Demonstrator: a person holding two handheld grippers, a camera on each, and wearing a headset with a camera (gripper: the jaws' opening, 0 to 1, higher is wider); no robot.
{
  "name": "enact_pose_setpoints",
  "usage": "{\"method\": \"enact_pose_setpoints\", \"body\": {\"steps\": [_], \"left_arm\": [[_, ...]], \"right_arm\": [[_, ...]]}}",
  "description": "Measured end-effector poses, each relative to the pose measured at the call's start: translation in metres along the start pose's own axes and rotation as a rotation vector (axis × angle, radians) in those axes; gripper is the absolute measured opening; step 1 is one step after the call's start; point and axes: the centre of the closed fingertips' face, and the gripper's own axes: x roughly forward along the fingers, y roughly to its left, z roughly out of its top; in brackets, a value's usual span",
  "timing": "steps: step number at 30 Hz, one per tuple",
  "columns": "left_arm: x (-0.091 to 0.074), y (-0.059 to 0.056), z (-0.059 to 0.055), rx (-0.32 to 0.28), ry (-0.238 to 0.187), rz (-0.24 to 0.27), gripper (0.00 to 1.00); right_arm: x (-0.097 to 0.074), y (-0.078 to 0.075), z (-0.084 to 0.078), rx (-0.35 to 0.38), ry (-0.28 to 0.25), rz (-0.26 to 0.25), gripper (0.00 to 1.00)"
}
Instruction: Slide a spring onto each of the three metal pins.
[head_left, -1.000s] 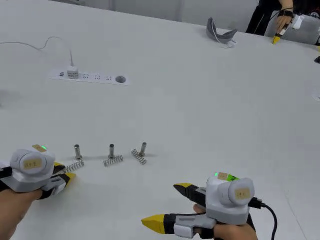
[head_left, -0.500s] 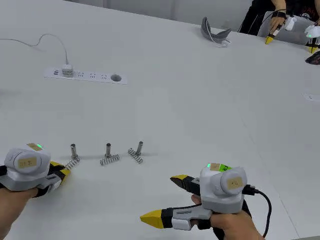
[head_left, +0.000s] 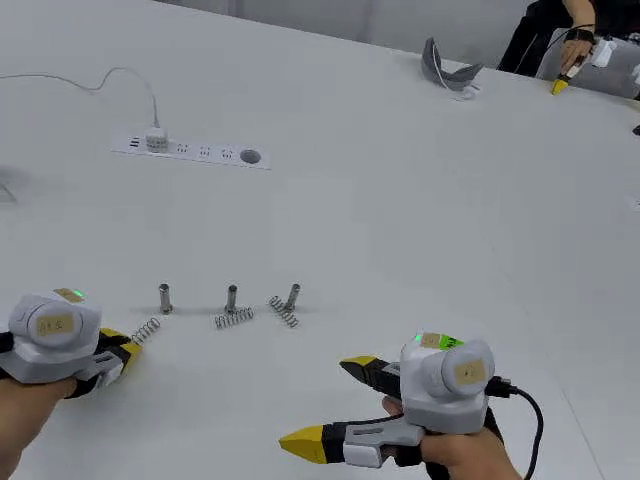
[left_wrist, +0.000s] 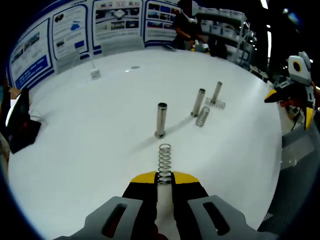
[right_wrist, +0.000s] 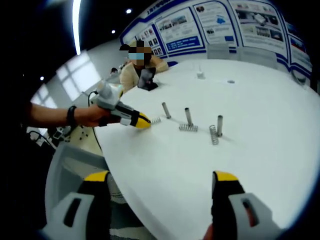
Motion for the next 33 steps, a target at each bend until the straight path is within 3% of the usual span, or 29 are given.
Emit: {"method": "enact_pose_setpoints", "body": {"steps": [12,22,33], "left_arm": [[-0.011,-0.013,-0.009,-0.052,-0.01,-0.027,0.1],[-0.028,-0.019,-0.003,-0.069,-0.03,-0.052,0.1],[-0.041,-0.025,0.003,-0.021,-0.05,-0.091,0.1]], "right_arm": [[-0.001,0.0,0.003,0.013,-0.001,-0.006,0.85],[0.004,0.006,0.015,0.05,-0.044,-0.005,0.85],[0.012,0.019,0.021,0.064,-0.074,0.004,0.83]]}}
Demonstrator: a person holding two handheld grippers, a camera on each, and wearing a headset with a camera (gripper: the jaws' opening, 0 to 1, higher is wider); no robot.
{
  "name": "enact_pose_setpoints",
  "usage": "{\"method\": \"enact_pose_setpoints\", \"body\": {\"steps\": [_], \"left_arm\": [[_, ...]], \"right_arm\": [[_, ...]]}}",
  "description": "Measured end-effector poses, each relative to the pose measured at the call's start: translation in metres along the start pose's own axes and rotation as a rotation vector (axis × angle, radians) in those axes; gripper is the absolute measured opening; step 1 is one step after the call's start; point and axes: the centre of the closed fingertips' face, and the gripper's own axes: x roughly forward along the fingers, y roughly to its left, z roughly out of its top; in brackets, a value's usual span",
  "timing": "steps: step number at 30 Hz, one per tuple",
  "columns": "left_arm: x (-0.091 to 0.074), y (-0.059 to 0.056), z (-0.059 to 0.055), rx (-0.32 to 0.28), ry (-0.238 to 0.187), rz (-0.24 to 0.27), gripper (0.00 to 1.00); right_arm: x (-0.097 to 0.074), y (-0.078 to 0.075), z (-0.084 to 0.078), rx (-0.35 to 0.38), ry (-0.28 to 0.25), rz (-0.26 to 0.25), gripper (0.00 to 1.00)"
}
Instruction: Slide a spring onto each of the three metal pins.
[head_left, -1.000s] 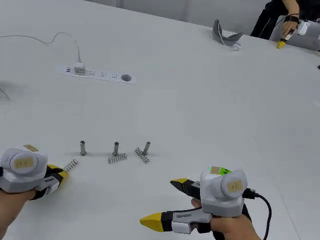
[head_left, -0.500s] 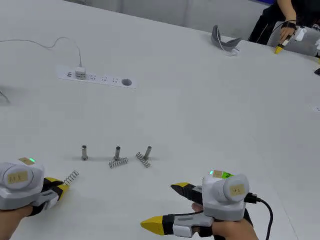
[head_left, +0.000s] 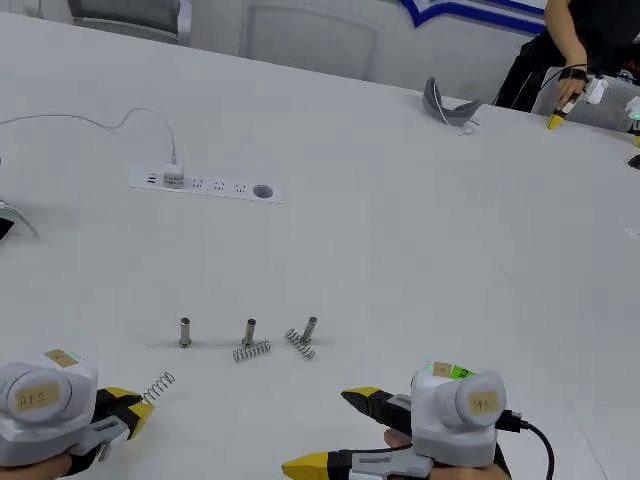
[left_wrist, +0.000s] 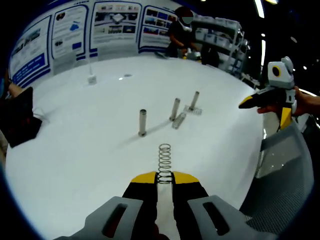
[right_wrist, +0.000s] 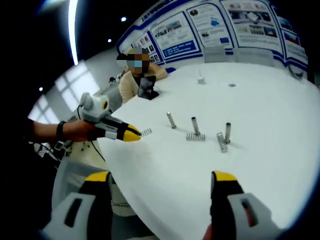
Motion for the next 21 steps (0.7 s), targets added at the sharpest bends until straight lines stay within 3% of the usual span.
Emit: {"method": "enact_pose_setpoints", "body": {"steps": [12,21], "left_arm": [[-0.012,-0.021,0.024,0.024,-0.042,-0.048,0.1],[-0.014,-0.034,0.039,0.051,-0.066,-0.073,0.1]], "right_arm": [[0.004,0.004,0.016,0.055,-0.069,0.026,0.79],[0.012,0.006,0.028,0.044,-0.069,0.056,0.77]]}}
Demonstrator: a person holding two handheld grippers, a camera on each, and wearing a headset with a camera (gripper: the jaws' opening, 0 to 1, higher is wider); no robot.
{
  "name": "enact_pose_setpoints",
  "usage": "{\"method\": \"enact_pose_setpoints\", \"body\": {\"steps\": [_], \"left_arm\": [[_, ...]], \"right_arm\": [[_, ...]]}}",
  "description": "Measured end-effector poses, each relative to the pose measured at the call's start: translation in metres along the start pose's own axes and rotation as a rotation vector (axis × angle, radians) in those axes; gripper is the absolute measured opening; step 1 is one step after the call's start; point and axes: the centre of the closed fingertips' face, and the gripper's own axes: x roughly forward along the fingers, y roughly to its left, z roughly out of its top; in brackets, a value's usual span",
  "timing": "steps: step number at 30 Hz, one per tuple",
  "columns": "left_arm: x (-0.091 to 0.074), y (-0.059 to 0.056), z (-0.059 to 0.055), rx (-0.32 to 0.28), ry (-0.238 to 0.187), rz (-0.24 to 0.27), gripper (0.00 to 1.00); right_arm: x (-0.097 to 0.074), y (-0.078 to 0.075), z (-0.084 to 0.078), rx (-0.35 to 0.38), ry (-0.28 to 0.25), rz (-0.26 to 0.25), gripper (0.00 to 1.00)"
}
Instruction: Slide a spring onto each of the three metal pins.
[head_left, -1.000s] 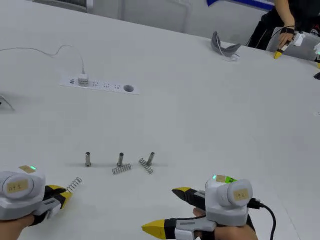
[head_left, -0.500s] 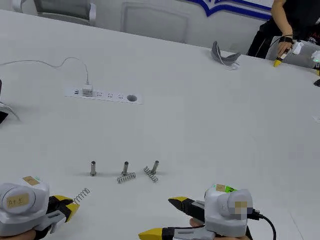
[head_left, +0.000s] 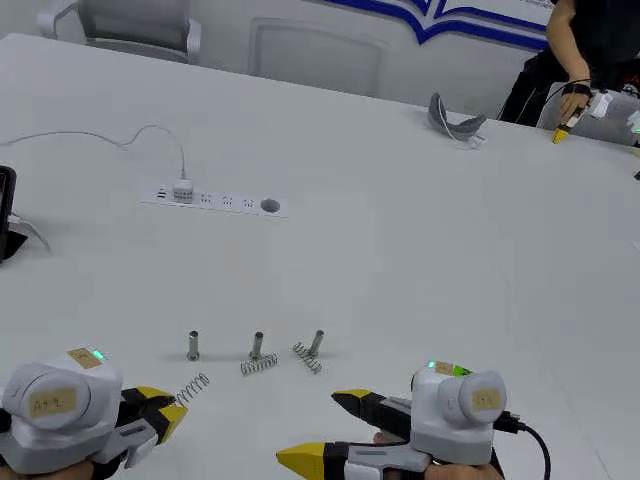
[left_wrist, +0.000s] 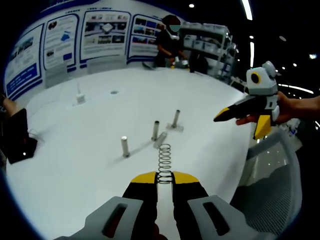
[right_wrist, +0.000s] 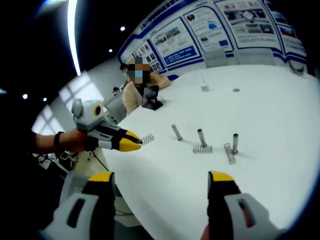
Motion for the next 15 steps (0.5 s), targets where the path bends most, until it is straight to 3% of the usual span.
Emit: {"method": "enact_pose_setpoints", "body": {"steps": [10,15], "left_arm": [[-0.005,-0.011,0.016,0.049,-0.015,-0.03,0.1],[-0.005,-0.018,0.023,0.071,-0.024,-0.044,0.1]], "right_arm": [[0.014,0.009,0.022,-0.01,-0.02,0.06,0.67],[0.022,0.017,0.034,0.017,-0.059,0.104,0.6]]}}
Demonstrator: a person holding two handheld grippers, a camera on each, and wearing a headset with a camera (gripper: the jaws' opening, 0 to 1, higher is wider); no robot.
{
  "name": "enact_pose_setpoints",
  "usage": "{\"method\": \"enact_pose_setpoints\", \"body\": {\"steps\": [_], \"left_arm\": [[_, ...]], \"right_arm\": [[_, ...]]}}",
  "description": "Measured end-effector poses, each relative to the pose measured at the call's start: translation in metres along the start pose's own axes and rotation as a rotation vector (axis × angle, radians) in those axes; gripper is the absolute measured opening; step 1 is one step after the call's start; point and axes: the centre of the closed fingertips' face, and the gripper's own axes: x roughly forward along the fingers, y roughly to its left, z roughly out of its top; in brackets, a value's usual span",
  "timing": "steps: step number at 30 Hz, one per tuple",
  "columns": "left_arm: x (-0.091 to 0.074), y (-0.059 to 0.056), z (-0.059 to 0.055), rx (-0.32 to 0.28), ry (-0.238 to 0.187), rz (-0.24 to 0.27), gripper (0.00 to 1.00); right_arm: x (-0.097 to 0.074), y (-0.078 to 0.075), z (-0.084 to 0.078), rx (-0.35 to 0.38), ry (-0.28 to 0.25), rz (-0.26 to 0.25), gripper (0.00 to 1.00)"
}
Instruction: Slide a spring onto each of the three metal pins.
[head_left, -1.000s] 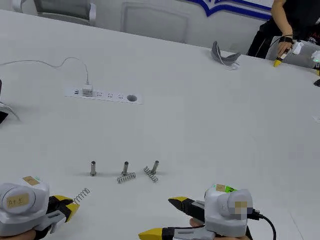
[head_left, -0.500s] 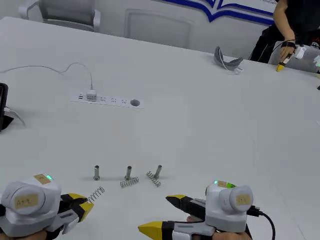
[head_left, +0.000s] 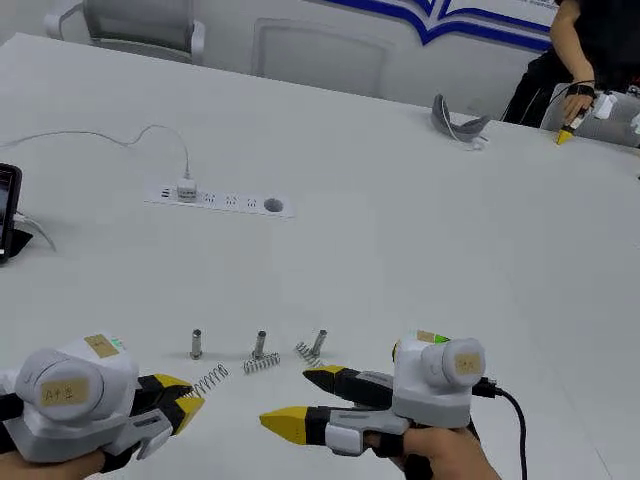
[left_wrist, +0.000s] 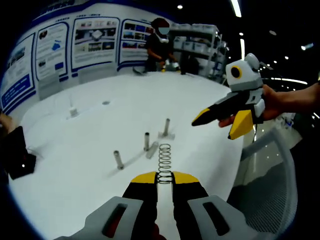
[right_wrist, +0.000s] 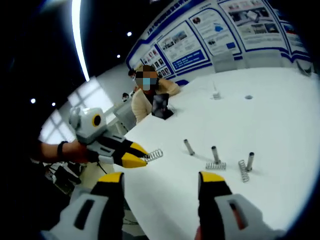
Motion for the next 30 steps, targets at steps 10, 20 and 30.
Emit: {"method": "enact_pose_setpoints", "body": {"steps": [10,20,30], "left_arm": [[0.003,-0.024,0.007,0.044,-0.004,-0.046,0.1],[0.003,-0.042,0.018,0.093,-0.012,-0.089,0.1],[0.005,-0.051,0.019,0.12,-0.008,-0.115,0.1]], "right_arm": [[0.013,0.011,0.005,0.048,-0.014,0.059,0.52],[0.018,0.017,-0.001,0.104,-0.026,0.094,0.37],[0.015,0.021,-0.001,0.14,-0.044,0.119,0.27]]}}
